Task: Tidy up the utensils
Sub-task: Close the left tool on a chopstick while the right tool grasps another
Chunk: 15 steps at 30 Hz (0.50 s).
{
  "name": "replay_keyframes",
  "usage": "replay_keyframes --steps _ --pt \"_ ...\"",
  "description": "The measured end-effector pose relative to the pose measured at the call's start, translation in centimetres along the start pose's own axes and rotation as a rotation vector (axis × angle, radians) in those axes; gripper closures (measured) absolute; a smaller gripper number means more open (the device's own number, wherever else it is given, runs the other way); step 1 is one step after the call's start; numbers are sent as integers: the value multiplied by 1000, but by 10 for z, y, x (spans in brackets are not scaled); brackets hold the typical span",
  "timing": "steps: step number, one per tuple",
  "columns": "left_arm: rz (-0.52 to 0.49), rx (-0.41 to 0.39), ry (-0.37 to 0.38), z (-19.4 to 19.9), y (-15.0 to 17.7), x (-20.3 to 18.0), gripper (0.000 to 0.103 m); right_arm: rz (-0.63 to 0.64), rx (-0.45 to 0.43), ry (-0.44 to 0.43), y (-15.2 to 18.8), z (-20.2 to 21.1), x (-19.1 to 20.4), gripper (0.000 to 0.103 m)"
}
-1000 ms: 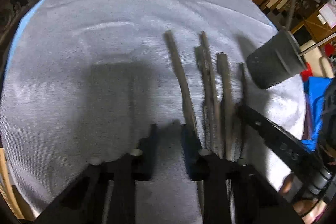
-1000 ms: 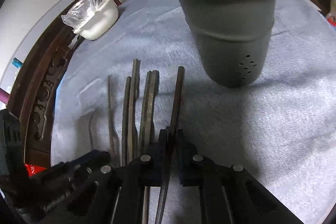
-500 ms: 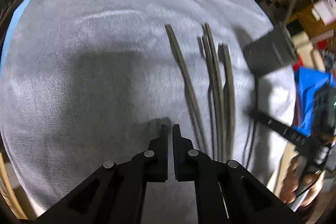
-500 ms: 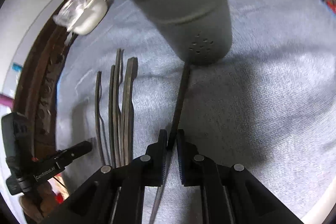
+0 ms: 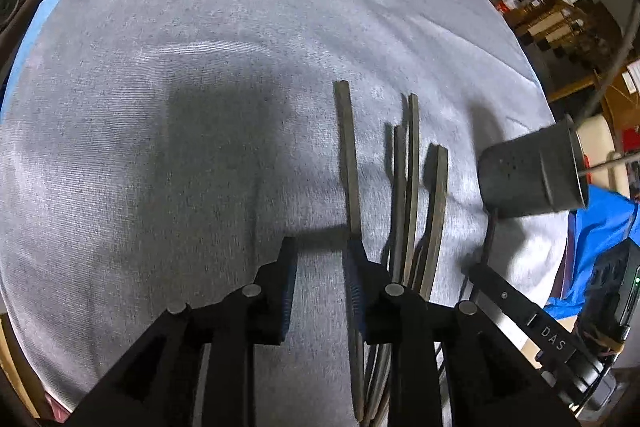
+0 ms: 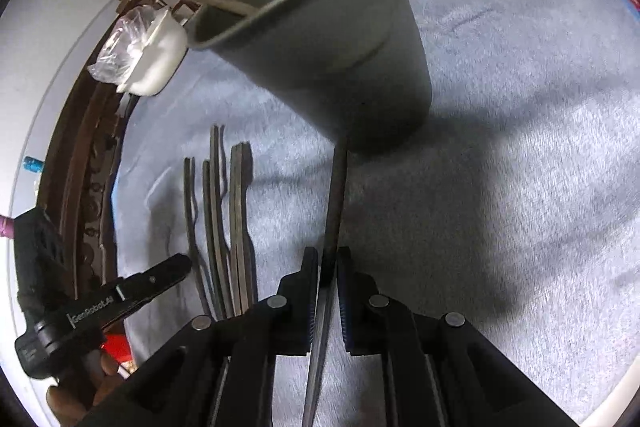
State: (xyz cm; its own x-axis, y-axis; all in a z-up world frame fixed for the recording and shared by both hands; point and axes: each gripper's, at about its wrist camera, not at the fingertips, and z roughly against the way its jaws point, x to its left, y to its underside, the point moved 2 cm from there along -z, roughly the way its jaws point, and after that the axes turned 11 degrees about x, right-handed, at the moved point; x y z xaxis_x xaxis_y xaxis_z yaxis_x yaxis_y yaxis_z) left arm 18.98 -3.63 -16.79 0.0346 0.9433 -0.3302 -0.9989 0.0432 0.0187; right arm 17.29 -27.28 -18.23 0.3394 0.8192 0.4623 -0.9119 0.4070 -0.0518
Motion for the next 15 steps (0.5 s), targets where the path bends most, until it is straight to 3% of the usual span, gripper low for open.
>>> replay_keyframes --steps 5,11,15 --pt "3 6 -47 -2 -9 0 85 44 -23 77 -8 -3 16 91" --pt "30 15 35 7 -9 7 85 137 -45 149 -4 -10 36 93" --pt "30 10 28 9 -14 3 83 145 -46 146 -2 -10 38 92"
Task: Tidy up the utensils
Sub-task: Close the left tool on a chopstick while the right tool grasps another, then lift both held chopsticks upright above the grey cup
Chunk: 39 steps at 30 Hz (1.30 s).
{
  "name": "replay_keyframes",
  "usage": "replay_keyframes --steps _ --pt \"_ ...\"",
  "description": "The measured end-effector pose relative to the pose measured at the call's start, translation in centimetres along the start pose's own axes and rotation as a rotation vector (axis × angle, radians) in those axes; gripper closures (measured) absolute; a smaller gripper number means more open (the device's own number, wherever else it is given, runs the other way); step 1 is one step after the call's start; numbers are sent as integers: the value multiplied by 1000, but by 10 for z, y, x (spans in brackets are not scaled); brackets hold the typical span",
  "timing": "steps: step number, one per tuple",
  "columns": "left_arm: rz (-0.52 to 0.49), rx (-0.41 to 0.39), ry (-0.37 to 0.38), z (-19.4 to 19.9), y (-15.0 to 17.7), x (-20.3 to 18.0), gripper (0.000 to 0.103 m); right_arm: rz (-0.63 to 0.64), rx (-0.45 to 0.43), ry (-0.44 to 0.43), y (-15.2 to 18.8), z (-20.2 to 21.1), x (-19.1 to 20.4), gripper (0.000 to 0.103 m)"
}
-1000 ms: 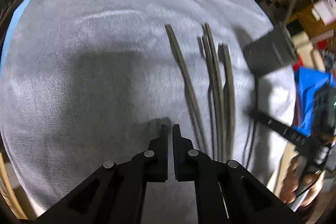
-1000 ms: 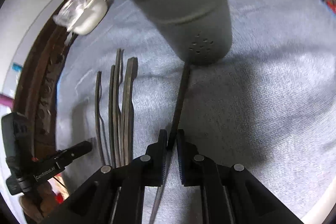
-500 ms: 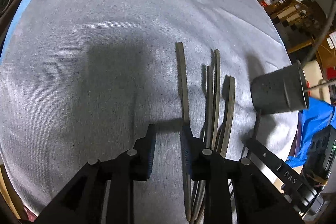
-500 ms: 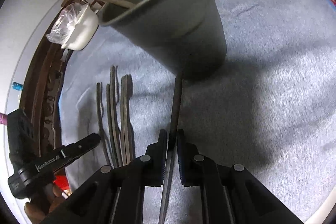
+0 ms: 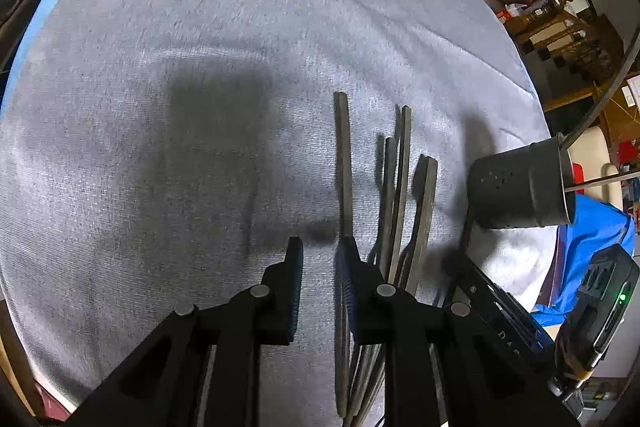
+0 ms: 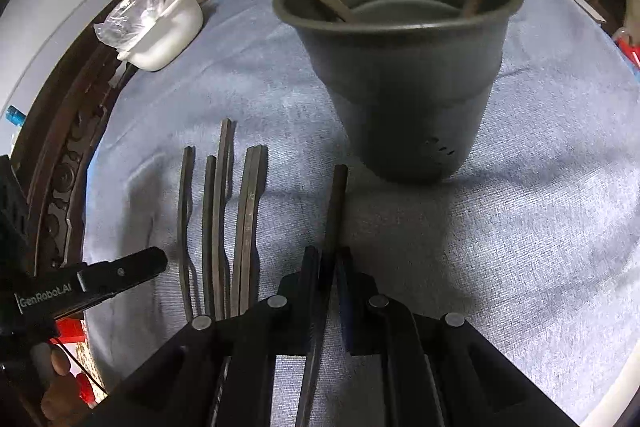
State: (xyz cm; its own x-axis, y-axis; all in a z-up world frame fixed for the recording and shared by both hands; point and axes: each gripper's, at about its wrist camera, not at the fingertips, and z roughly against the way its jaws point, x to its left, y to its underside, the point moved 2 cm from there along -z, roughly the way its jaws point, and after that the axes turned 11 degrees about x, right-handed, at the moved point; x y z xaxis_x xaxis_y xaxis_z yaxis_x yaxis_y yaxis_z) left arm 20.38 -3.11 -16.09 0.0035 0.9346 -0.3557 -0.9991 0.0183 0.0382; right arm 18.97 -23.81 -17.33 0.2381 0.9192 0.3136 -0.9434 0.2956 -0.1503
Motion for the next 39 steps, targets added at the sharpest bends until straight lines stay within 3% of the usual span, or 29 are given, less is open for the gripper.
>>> replay_keyframes --steps 7,10,15,21,27,31,39 --pt "19 9 -18 -21 -7 -21 70 18 13 -10 0 2 -5 92" --pt "32 16 5 -17 -5 -20 70 26 20 -14 -1 3 -7 92" --pt "25 23 -24 -21 -2 -24 70 22 23 -31 -3 1 -13 91" --pt "19 10 -60 -29 -6 -38 73 22 52 -22 -7 0 -12 91" --pt "-8 3 -78 -29 -12 -34 96 47 46 25 -13 -4 -1 91" --pt "-31 -3 -58 -22 -6 -24 96 46 28 0 -10 -2 -3 93" --pt "-115 -179 -48 40 21 -26 98 119 -97 -124 6 43 11 95"
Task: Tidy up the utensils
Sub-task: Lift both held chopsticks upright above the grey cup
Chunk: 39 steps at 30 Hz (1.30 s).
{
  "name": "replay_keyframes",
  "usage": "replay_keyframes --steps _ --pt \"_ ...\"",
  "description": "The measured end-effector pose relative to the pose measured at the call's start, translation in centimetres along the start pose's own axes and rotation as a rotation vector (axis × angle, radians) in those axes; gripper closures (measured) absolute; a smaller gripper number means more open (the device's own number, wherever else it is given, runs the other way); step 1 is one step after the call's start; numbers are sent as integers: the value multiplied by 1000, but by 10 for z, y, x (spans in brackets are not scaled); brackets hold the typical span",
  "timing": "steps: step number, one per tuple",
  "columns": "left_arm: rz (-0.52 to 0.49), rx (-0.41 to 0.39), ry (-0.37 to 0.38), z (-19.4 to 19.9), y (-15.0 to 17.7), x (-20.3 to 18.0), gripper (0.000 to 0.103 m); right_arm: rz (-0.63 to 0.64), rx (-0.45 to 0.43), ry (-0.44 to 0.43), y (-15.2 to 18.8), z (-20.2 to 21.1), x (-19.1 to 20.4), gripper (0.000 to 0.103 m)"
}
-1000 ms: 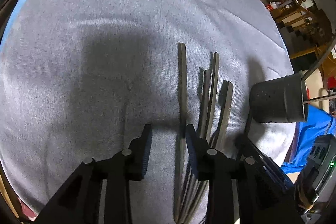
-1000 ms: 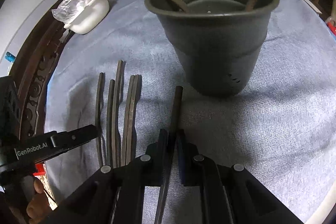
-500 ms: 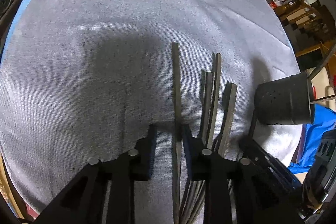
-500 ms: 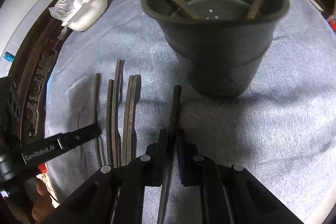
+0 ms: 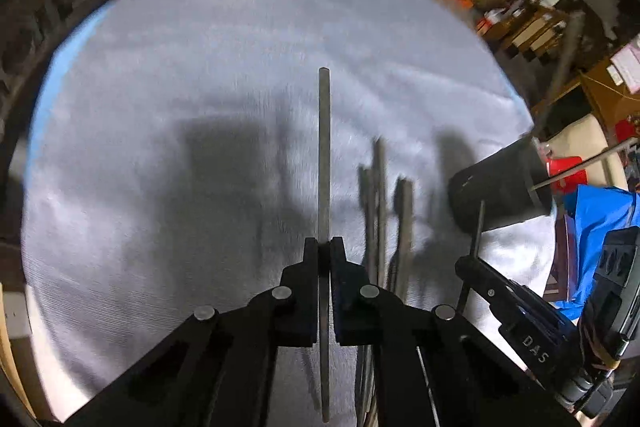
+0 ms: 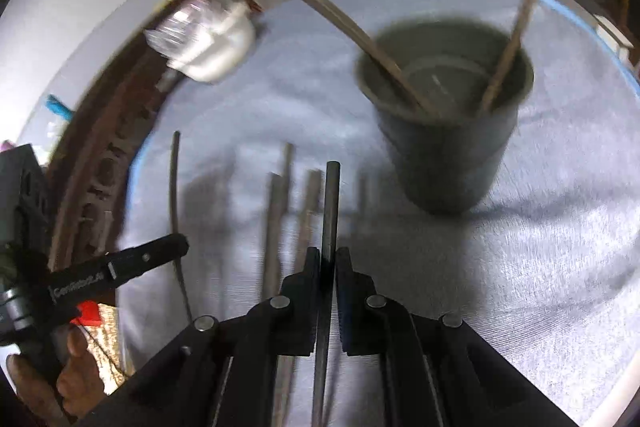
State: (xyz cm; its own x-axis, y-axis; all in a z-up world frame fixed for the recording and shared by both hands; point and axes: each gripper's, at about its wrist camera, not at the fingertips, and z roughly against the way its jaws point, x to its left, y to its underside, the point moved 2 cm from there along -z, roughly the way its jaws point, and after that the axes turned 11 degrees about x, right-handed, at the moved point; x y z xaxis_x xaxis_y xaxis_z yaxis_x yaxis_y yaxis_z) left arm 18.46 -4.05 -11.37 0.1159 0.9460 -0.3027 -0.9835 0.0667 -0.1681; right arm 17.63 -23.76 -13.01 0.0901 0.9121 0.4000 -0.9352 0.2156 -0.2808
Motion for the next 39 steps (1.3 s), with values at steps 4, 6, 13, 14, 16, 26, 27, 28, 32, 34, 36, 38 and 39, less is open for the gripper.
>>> replay_keyframes --steps 4,6,13,14,16,26,27,28,32,34,36,38,39 --pt "-45 -106 21 37 7 -7 98 51 -97 -40 7 31 16 95" --pt "-72 -161 33 55 10 -13 98 71 -156 -61 11 48 21 95" --pt "-146 -347 64 102 21 -45 98 113 -389 -83 17 117 28 95" --pt "-151 -369 65 107 18 -51 98 110 -423 -89 16 129 28 95" --pt "-157 -427 79 118 13 -63 98 102 -481 -94 14 150 25 95" --pt "-183 -592 180 136 -33 -128 98 90 -747 -47 -27 239 20 95" --pt "-190 -607 183 136 -37 -135 98 88 -764 -33 -32 244 21 95" --pt "-197 -623 185 136 -40 -142 98 87 -778 -18 -35 247 21 95" --pt "-217 -655 191 122 -53 -165 98 79 -797 32 -50 248 16 95" --pt "-218 -645 187 109 -59 -173 98 73 -784 56 -57 240 12 95" --pt "-218 -633 166 96 -63 -177 98 64 -764 64 -63 231 6 95" --pt "-221 -610 137 79 -65 -180 98 51 -732 82 -66 220 -5 95" --pt "-220 -598 127 73 -65 -181 98 40 -707 78 -68 212 -10 95"
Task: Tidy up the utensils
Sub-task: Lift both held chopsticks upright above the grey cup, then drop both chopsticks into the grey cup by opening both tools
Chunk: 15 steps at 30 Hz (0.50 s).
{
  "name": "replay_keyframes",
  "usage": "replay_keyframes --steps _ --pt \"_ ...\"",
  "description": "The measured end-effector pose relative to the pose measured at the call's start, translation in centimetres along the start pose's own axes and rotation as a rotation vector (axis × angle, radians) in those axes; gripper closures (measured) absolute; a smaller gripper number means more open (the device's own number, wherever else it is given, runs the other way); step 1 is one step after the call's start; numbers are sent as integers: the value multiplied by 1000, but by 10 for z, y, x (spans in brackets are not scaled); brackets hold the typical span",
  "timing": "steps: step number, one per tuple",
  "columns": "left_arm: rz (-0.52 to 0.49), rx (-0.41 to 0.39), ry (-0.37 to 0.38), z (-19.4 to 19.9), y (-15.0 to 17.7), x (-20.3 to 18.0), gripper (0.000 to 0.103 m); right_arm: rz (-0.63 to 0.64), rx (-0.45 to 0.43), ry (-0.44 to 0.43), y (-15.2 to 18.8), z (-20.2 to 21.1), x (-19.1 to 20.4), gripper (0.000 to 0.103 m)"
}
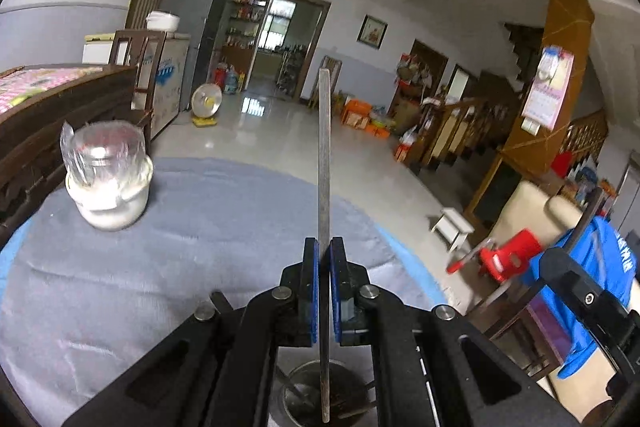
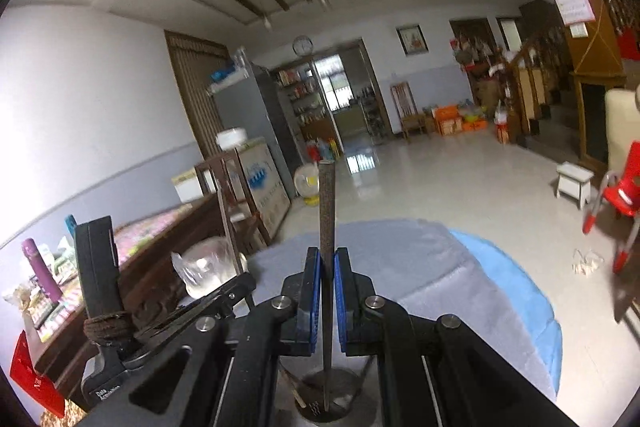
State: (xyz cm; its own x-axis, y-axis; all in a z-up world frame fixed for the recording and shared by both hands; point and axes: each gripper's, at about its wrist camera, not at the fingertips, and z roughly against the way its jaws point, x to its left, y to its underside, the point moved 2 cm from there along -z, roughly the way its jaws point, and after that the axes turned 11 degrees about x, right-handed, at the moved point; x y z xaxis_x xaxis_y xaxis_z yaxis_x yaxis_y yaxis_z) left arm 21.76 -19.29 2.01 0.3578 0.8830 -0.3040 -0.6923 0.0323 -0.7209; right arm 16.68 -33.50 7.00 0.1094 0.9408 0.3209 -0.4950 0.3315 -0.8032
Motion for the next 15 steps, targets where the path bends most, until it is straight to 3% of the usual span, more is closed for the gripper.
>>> replay_keyframes --steps 8,13,15 --pt "-19 103 -24 -25 25 -1 98 -31 122 5 28 -19 -24 95" --pt "-66 142 -31 -15 37 -2 96 -158 216 -52 43 -23 -49 91" --pt "-88 151 -38 -4 43 -3 89 -211 249 -72 49 -23 -59 90"
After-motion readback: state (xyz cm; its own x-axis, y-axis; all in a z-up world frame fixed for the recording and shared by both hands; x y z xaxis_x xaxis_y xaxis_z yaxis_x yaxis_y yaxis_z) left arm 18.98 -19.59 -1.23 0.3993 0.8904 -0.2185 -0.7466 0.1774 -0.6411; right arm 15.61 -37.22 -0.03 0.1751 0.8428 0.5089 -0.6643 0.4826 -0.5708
